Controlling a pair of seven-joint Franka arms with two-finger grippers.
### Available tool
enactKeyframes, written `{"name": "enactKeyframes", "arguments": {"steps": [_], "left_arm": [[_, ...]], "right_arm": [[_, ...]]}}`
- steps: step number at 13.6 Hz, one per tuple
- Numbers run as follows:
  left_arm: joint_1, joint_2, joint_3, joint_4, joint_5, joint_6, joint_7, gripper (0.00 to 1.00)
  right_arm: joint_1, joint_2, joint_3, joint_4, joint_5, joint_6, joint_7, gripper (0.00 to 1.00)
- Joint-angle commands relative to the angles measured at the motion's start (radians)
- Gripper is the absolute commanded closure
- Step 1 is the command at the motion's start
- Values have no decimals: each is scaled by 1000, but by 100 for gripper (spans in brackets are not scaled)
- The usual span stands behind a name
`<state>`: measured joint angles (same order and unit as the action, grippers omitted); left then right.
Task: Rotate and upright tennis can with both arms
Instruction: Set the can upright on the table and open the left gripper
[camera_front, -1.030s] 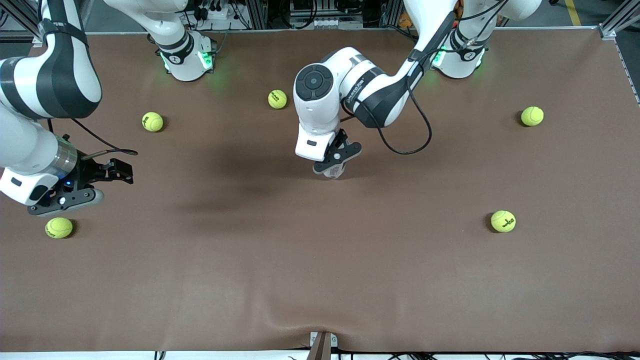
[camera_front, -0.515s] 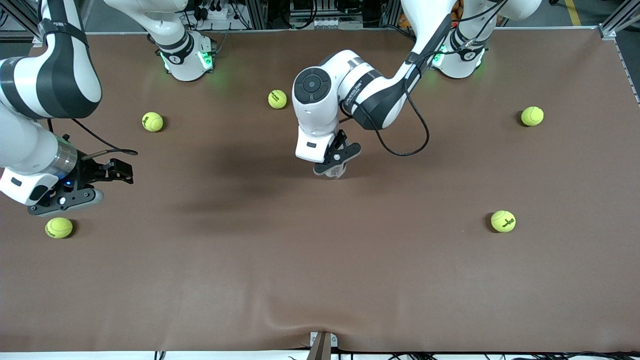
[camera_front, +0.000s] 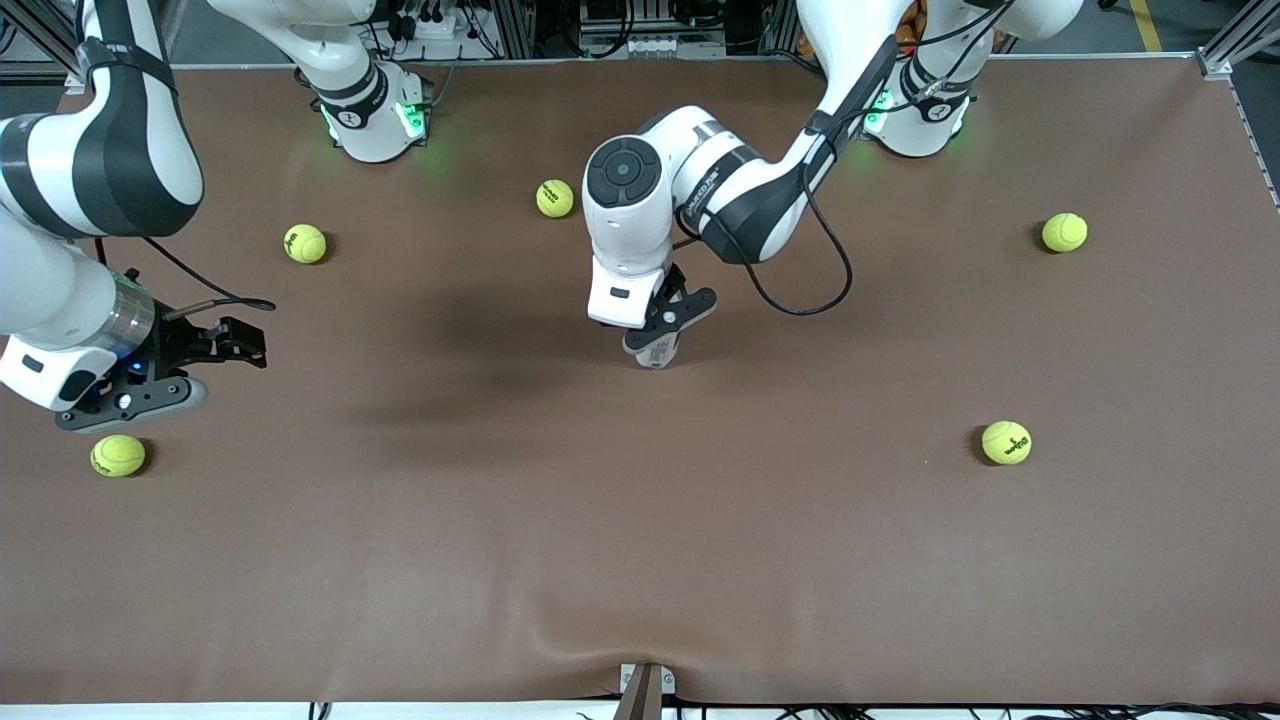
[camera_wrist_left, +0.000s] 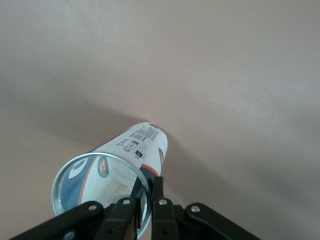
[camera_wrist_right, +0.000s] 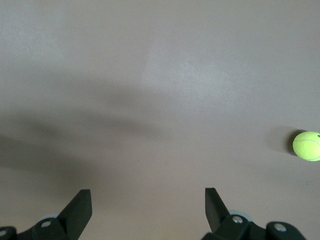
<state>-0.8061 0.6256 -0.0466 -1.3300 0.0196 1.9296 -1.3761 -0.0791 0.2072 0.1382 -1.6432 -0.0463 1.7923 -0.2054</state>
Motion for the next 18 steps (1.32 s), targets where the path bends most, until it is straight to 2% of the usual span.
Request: {"name": "enactKeyframes", "arguments": {"steps": [1,4,6,7,12,18], "left_arm": [[-15,25,5,29,22,2,-24,85],[-18,26,5,29,22,3,-24,61],[-18,23,5,29,22,3,-24,37],[-18,20,5,29,22,3,-17,0],[-10,10,1,34,20,3,-14,0],[36,-64,7,34,-9,-24,-12,0]], "right_arm": [[-13,-31,11,-29,16,-1,12,0],[-14,-32,11,-29,16,-1,12,0],[-16,-32,11,-29,16,-1,12,0],[-16,-31,11,-29,16,-2,12,0],[-16,-32,11,-29,16,-2,12,0],[-16,-32,11,-27,16,-4,12,0]]}}
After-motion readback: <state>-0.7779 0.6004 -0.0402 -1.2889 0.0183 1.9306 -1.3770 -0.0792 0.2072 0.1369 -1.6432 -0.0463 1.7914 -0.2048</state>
